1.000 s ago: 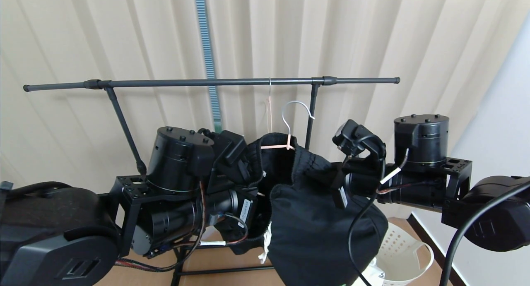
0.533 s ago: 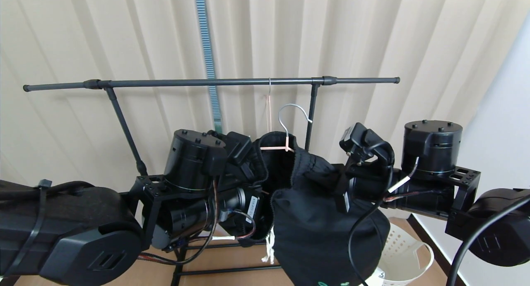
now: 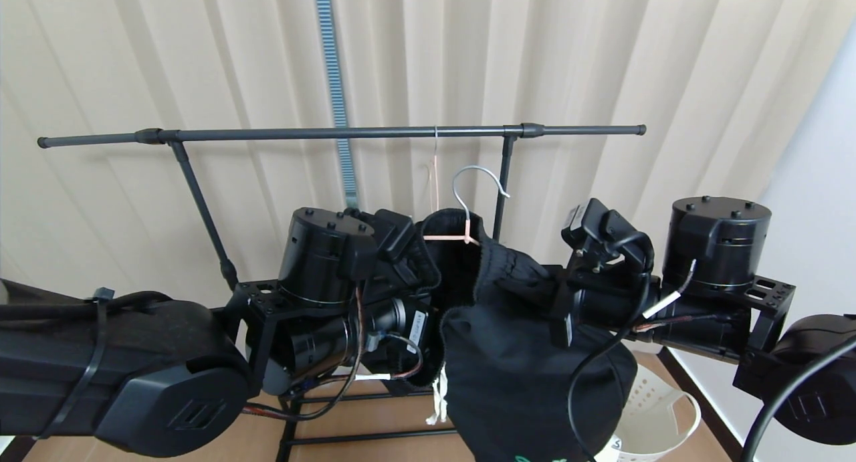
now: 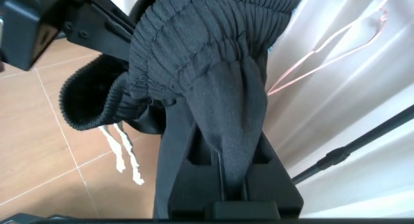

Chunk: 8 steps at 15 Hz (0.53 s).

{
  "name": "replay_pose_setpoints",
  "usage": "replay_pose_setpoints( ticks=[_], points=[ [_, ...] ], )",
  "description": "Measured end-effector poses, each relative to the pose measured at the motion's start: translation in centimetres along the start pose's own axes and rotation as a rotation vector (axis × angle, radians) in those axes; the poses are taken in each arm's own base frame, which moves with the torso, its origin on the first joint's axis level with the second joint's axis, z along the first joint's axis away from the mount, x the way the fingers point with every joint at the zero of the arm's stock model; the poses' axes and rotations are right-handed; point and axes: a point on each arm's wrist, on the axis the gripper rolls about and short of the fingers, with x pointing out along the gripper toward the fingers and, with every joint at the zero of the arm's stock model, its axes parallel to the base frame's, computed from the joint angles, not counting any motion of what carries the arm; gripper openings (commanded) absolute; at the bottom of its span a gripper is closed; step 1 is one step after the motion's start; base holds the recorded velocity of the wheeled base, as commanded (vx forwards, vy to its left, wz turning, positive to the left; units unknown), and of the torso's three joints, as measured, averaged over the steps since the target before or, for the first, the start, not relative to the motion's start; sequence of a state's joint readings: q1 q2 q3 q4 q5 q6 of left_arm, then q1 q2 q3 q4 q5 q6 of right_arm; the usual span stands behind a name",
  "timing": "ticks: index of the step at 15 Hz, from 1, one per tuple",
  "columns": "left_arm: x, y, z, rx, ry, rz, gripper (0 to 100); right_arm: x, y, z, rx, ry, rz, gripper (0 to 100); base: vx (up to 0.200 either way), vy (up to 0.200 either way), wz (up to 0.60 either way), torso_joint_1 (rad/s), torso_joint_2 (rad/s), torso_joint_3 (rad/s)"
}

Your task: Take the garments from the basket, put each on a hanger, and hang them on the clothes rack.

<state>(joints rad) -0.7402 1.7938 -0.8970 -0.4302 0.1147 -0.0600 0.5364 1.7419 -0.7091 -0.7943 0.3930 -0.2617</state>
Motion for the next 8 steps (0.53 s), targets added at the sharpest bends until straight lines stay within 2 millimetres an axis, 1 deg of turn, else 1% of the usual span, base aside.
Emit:
replay_pose_setpoints(
  ticks=[1,6,8],
  points=[
    [0.08,-0.05,0.00,0.000,-0.003,0.001,100,-0.12,0.05,0.07,-0.001,-0.005,0.008,0,0.000,0.000,0.00,0.000,0.00,0.000],
    [0.02,-0.70,0.02,0.007,-0.025,-0.009,100,-0.43,0.16,0.21,-0.003,-0.012,0.013,0,0.000,0.000,0.00,0.000,0.00,0.000],
    [-0.72,-1.04,0.00,0.012,-0.035,-0.021,100,-0.41,0.08,0.25,-0.004,-0.014,0.012,0,0.000,0.000,0.00,0.000,0.00,0.000]
  ],
)
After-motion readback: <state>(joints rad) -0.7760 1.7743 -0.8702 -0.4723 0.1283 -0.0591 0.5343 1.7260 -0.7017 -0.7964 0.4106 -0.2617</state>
